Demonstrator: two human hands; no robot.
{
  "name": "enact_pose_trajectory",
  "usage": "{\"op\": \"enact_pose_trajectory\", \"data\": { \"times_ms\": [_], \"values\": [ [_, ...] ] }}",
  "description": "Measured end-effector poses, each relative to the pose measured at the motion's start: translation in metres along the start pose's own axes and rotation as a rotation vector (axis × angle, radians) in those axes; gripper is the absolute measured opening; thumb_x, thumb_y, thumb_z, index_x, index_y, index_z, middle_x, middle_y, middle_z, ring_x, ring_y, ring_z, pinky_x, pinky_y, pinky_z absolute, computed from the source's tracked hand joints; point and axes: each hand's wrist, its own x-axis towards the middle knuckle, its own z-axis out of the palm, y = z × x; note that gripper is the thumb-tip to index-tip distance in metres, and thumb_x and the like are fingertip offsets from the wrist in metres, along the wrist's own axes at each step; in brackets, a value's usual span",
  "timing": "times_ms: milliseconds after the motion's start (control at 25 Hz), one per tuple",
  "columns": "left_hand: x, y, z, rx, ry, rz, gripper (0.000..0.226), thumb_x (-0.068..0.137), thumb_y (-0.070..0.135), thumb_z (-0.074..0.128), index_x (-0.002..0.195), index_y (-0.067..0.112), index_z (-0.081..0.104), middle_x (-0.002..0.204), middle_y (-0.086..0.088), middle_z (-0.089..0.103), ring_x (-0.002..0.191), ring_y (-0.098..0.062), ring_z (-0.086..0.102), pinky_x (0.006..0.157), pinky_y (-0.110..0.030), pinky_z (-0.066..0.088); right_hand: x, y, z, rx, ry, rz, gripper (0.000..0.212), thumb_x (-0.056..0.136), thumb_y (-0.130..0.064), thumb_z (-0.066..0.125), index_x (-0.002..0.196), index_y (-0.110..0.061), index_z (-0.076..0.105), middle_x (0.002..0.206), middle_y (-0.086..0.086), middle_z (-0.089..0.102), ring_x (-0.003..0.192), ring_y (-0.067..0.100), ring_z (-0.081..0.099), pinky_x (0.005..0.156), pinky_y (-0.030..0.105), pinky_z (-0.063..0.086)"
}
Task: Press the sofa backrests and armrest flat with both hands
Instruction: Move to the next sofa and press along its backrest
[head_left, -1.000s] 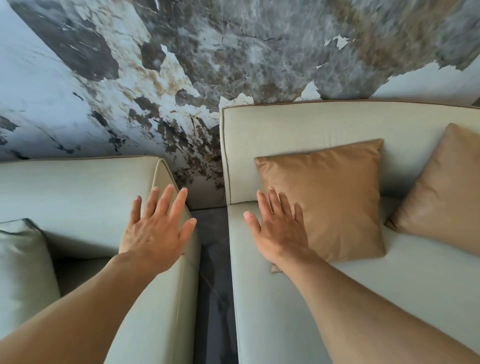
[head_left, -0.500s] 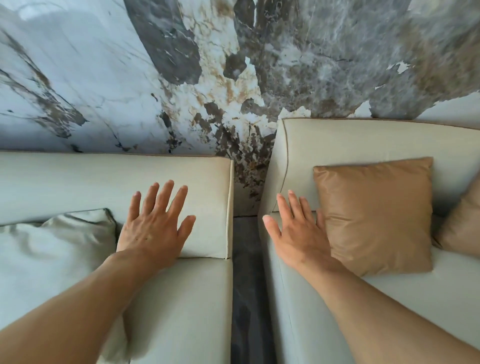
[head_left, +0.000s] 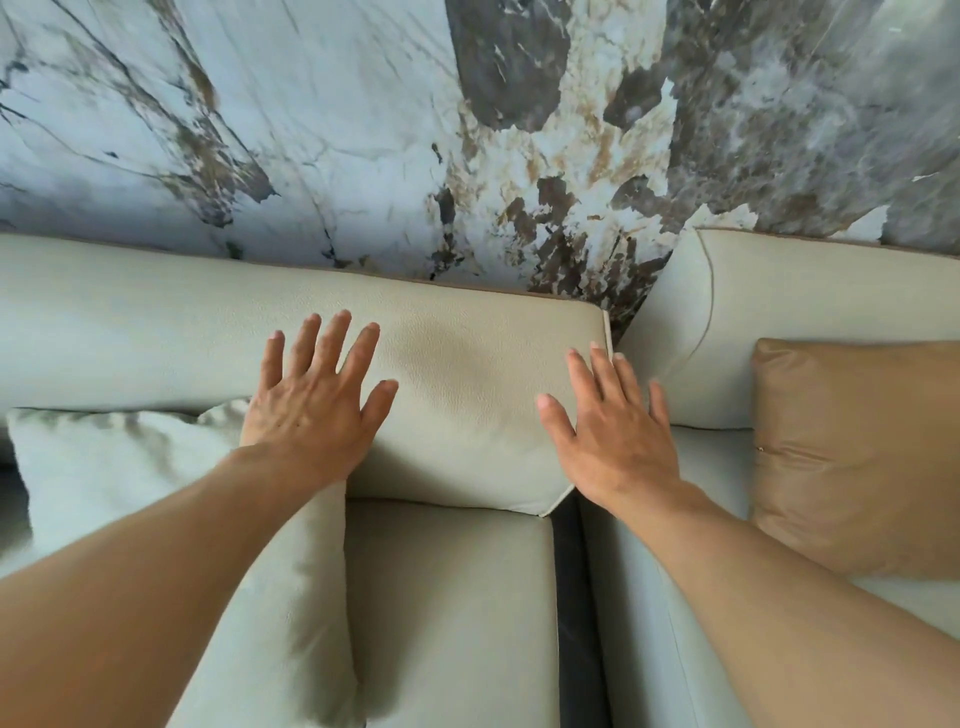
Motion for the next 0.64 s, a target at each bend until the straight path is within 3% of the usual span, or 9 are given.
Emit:
{"op": "enact_pose_trajectory", "data": {
  "times_ms": [440, 640],
  "values": [
    [0.037, -0.052, 0.021, 0.007, 0.029, -0.004, 0.066, 0.094, 0.054, 0.011, 0.155, 0.029, 0.008, 0.165, -0.003, 0.001, 0.150, -0.025, -0.006, 0.120, -0.047, -0.007, 0.041, -0.050, 0.026, 0.021, 0.000, -0.063, 0.069, 0.092, -0.064, 0.010, 0.153, -0.032, 0.000, 0.163, -0.007, -0.006, 0.148, 0.013, -0.010, 0.118, 0.046, -0.005],
    [0.065, -0.049, 0.051, -0.126, 0.046, 0.018, 0.064, 0.095, 0.057, 0.015, 0.153, 0.030, 0.016, 0.164, 0.000, 0.008, 0.150, -0.022, -0.002, 0.121, -0.046, -0.006, 0.059, -0.050, 0.051, 0.039, 0.052, -0.035, 0.071, 0.088, -0.066, -0.001, 0.151, -0.036, -0.007, 0.162, -0.010, -0.011, 0.147, 0.011, -0.013, 0.119, 0.047, -0.007]
  ]
}}
